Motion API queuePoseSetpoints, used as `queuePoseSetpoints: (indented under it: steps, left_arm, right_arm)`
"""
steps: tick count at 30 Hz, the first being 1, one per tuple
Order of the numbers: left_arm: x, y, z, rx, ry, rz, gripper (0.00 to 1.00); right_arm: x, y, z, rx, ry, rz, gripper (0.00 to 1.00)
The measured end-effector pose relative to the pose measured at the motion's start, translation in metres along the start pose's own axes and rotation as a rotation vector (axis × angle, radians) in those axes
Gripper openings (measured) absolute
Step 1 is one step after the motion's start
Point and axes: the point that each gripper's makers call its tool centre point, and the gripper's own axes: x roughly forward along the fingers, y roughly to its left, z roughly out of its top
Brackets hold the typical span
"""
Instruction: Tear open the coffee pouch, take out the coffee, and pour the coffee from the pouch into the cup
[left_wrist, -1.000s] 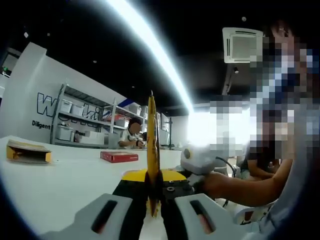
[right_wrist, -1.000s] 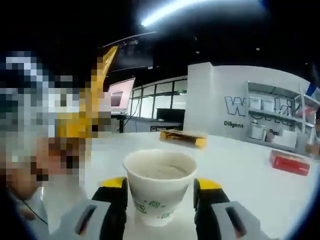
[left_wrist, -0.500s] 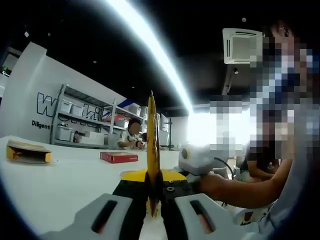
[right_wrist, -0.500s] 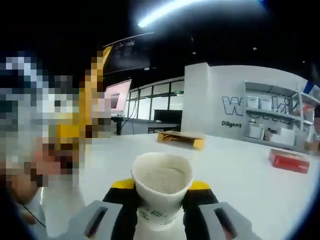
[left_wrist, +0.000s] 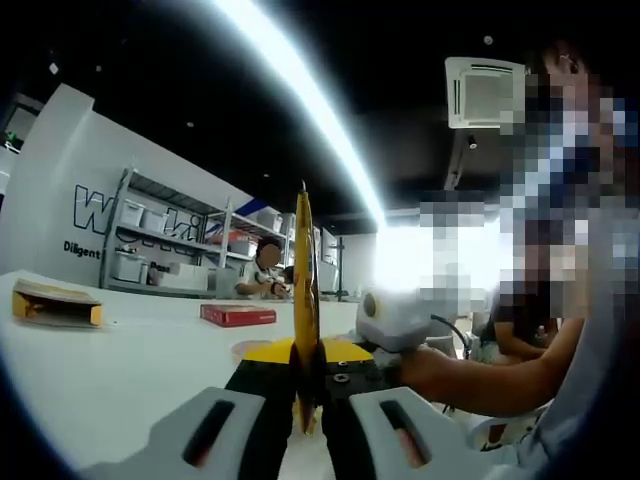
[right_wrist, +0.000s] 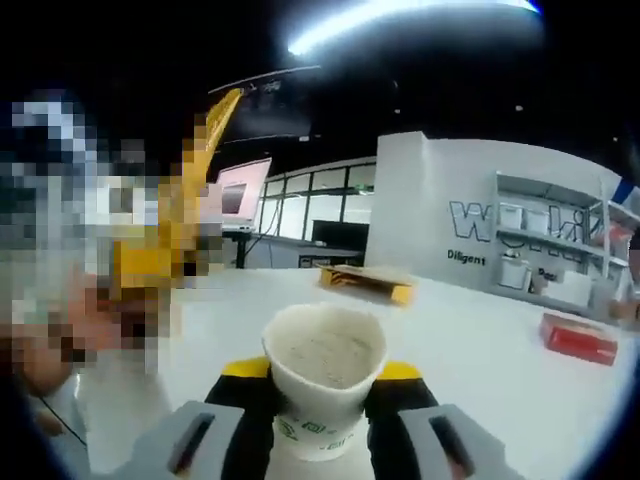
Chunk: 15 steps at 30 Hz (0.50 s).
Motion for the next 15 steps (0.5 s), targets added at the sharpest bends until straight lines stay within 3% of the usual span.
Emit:
queuePoseSetpoints:
  steps: [2, 7, 11, 15]
  left_arm:
    - [-0.0002, 0.0002, -0.0003, 0.001, 0.001, 0.000, 0.10]
    - [0.0004, 0.0002, -0.0006, -0.001, 0.000, -0.003, 0.10]
    - [0.0003, 0.0002, -0.0010, 0.001, 0.002, -0.002, 0.10]
    - [-0.0001, 0.0007, -0.0009, 0.001, 0.002, -0.001, 0.10]
  right_arm:
    - [-0.0045, -0.0041, -0.0062, 0.015, 0.048, -0.004, 0.45]
    - [-0.0068, -0.0041, -0.0065, 0.007, 0.048, -0.007, 0.51]
    - [-0.0055, -0.0052, -0.0063, 0.016, 0.047, -0.007, 0.38]
    - [-0.0096, -0.0011, 0.0005, 0.031, 0.036, -0.011, 0.36]
